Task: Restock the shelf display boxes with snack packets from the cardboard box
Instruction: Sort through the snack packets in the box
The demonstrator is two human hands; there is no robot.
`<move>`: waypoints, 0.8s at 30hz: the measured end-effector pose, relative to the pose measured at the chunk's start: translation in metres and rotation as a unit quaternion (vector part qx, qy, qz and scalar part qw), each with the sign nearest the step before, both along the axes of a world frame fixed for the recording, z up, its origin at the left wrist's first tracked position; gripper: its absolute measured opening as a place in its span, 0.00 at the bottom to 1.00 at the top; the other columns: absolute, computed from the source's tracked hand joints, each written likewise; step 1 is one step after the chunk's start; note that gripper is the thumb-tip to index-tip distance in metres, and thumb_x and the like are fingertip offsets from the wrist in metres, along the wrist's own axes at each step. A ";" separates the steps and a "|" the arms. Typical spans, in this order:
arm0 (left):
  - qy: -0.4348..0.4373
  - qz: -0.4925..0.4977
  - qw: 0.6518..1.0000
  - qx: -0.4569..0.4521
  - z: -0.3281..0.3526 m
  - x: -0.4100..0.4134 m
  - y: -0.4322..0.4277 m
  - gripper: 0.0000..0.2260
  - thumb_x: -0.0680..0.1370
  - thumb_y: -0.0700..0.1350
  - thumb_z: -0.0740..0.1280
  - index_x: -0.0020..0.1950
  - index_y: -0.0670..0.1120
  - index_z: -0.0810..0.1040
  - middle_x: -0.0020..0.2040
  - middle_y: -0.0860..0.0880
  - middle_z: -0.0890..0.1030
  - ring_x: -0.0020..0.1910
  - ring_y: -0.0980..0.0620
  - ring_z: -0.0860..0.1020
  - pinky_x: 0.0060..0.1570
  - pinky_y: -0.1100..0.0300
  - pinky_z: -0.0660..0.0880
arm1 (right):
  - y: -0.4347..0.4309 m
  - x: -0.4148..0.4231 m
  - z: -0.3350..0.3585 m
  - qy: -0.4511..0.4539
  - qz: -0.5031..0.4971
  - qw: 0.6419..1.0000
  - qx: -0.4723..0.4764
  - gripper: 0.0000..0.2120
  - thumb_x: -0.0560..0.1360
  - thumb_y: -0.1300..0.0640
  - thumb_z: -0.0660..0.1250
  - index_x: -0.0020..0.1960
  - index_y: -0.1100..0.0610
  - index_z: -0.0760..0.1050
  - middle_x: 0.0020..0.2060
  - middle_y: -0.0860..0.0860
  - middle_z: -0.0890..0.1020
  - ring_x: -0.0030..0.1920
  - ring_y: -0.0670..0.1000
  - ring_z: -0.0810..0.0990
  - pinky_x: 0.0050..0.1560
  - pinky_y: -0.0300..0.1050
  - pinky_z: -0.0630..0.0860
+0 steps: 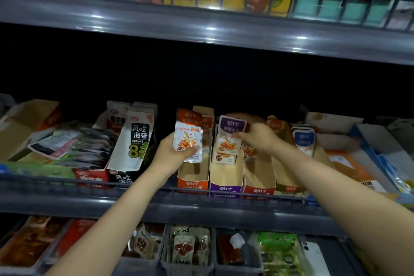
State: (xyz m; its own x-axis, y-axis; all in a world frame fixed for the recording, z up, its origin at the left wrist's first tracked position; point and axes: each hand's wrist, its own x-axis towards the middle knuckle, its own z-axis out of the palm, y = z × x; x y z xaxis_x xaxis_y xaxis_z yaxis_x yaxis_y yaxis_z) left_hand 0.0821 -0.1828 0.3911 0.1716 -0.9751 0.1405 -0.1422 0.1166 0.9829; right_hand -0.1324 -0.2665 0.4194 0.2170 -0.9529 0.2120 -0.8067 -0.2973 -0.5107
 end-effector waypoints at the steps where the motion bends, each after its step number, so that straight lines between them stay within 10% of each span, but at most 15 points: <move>1: 0.002 -0.003 1.000 0.002 -0.002 0.000 -0.001 0.15 0.74 0.38 0.71 0.59 0.46 0.75 0.50 0.51 0.80 0.45 0.62 0.78 0.39 0.71 0.72 | -0.004 0.001 -0.004 0.022 0.009 1.000 -0.012 0.12 0.76 0.52 0.67 0.56 0.58 0.77 0.49 0.54 0.82 0.46 0.52 0.80 0.46 0.47 0.77; 6: -0.003 -0.017 1.000 0.001 -0.006 -0.002 -0.003 0.15 0.74 0.39 0.71 0.59 0.48 0.75 0.50 0.53 0.81 0.46 0.61 0.78 0.41 0.70 0.73 | -0.014 0.001 -0.016 0.059 0.068 0.993 -0.077 0.24 0.75 0.54 0.68 0.69 0.49 0.67 0.58 0.50 0.78 0.57 0.51 0.77 0.54 0.47 0.77; 24: -0.021 -0.074 0.997 0.008 -0.006 -0.013 0.011 0.15 0.75 0.42 0.71 0.59 0.52 0.74 0.50 0.56 0.81 0.45 0.60 0.80 0.34 0.70 0.74 | -0.010 0.005 -0.022 0.027 0.074 0.983 -0.166 0.22 0.75 0.51 0.68 0.67 0.51 0.69 0.62 0.50 0.72 0.63 0.53 0.72 0.56 0.43 0.75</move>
State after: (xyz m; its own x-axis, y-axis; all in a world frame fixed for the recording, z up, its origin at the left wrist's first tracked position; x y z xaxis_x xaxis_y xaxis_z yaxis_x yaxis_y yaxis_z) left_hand 0.0691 -0.1713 0.3850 0.0193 -0.9915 0.1288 -0.1654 0.1238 0.9784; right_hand -0.1275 -0.2763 0.3977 0.3671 -0.7900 0.4910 -0.7650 -0.5567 -0.3237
